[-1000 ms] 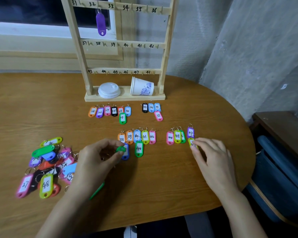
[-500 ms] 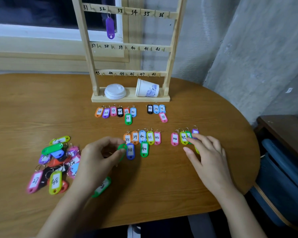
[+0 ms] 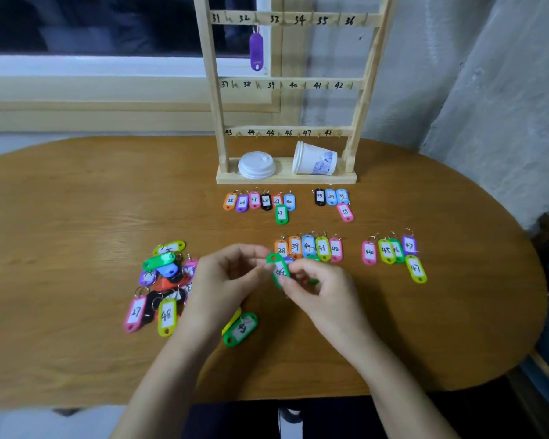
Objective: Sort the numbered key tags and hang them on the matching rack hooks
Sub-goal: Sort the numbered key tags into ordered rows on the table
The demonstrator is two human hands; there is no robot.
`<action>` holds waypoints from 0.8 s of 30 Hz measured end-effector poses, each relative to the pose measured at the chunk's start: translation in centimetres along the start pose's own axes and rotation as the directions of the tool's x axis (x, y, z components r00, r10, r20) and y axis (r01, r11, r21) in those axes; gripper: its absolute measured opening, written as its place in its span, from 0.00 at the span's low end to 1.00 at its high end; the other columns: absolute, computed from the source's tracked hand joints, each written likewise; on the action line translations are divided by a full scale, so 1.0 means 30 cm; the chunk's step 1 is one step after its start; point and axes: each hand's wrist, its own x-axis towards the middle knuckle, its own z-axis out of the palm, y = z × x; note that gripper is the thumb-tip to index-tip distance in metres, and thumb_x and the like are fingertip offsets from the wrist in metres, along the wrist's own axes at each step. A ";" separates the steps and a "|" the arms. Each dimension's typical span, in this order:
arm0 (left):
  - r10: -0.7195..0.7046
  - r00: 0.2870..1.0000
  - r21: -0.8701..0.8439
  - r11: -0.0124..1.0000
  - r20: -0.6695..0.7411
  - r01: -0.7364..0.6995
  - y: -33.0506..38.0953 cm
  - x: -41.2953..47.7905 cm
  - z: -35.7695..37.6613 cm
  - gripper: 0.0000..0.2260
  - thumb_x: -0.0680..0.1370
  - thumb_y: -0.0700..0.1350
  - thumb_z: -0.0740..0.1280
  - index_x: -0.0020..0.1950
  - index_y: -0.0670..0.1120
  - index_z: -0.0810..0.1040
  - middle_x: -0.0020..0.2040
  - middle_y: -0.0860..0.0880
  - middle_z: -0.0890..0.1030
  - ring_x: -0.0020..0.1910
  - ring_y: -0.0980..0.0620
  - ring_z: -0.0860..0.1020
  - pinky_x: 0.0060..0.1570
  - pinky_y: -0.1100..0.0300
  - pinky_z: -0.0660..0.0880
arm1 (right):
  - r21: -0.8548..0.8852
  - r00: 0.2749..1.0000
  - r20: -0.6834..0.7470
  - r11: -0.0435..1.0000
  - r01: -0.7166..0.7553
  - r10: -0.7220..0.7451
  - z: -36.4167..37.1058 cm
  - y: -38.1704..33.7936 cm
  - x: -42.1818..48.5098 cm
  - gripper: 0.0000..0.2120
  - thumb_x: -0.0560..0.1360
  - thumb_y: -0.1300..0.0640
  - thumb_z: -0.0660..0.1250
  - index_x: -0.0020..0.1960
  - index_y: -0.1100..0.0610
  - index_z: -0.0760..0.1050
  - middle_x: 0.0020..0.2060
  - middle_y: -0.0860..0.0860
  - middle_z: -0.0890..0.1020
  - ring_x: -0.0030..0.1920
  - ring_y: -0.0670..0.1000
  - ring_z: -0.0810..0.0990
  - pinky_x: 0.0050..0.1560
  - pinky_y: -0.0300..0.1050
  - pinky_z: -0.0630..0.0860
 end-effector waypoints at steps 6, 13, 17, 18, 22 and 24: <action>0.108 0.981 0.267 0.962 -0.162 -0.062 -0.012 0.014 -0.110 0.08 0.73 0.37 0.72 0.45 0.50 0.82 0.40 0.51 0.84 0.39 0.56 0.82 0.40 0.67 0.76 | 0.154 0.980 -0.151 0.982 -0.107 0.131 -0.036 0.035 0.010 0.02 0.74 0.58 0.69 0.44 0.56 0.79 0.38 0.47 0.84 0.41 0.42 0.81 0.41 0.36 0.75; 0.168 0.981 0.501 0.859 -0.094 -0.099 -0.036 0.004 -0.139 0.09 0.71 0.35 0.73 0.44 0.50 0.81 0.36 0.55 0.81 0.35 0.61 0.79 0.32 0.71 0.74 | 0.191 0.958 -0.211 0.970 -0.152 0.192 -0.062 0.082 -0.007 0.05 0.74 0.59 0.70 0.46 0.50 0.79 0.38 0.48 0.83 0.42 0.46 0.81 0.42 0.36 0.75; 0.214 0.977 0.648 0.745 -0.004 -0.161 -0.052 0.005 -0.110 0.10 0.68 0.40 0.76 0.45 0.52 0.82 0.37 0.58 0.80 0.39 0.59 0.78 0.40 0.72 0.72 | 0.183 0.961 -0.201 0.971 -0.155 0.191 -0.064 0.090 -0.017 0.09 0.75 0.60 0.69 0.50 0.47 0.80 0.39 0.43 0.83 0.40 0.41 0.78 0.40 0.34 0.73; 0.212 0.977 0.683 0.710 0.027 -0.173 -0.056 0.007 -0.103 0.10 0.68 0.41 0.76 0.47 0.51 0.82 0.39 0.57 0.81 0.40 0.59 0.78 0.41 0.71 0.72 | 0.180 0.962 -0.197 0.972 -0.153 0.188 -0.065 0.090 -0.018 0.09 0.75 0.59 0.69 0.51 0.46 0.80 0.39 0.43 0.83 0.41 0.41 0.79 0.40 0.34 0.74; 0.218 0.971 0.776 0.595 0.098 -0.211 -0.076 0.021 -0.085 0.15 0.67 0.44 0.77 0.52 0.51 0.81 0.48 0.54 0.82 0.48 0.52 0.77 0.49 0.55 0.74 | 0.167 0.964 -0.184 0.972 -0.163 0.193 -0.068 0.091 -0.016 0.09 0.75 0.58 0.69 0.49 0.44 0.78 0.41 0.44 0.83 0.43 0.44 0.80 0.42 0.39 0.77; 0.209 0.973 0.774 0.598 0.100 -0.208 -0.081 0.028 -0.082 0.15 0.67 0.43 0.77 0.52 0.52 0.81 0.47 0.54 0.82 0.48 0.52 0.77 0.49 0.54 0.74 | 0.172 0.963 -0.184 0.971 -0.167 0.199 -0.069 0.093 -0.015 0.08 0.74 0.58 0.69 0.47 0.45 0.79 0.40 0.44 0.83 0.42 0.44 0.79 0.42 0.38 0.76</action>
